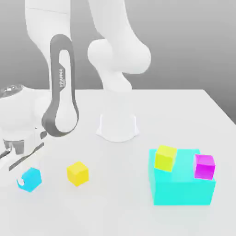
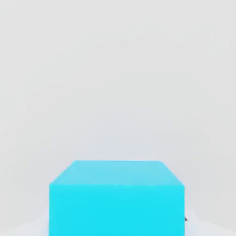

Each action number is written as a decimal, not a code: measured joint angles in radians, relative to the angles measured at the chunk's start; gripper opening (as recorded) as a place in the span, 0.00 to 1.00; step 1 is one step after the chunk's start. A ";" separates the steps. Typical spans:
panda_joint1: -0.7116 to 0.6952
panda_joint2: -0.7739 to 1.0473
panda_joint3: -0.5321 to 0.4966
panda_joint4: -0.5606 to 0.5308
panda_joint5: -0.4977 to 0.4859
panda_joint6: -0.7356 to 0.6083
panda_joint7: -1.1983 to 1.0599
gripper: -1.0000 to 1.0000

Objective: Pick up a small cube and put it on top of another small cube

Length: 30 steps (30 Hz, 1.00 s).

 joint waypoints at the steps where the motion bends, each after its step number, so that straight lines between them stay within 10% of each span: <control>1: 0.010 -0.030 -0.013 -0.006 -0.016 -0.024 0.012 0.00; 22: 0.681 -0.721 0.285 -0.153 0.000 -0.557 -0.578 0.00; 28: 0.766 -0.633 0.360 -0.213 -0.014 -0.412 -0.648 0.00; 29: 0.765 -0.615 0.364 -0.219 -0.015 -0.388 -0.647 1.00; 30: 0.765 -0.615 0.364 -0.219 -0.015 -0.388 -0.647 1.00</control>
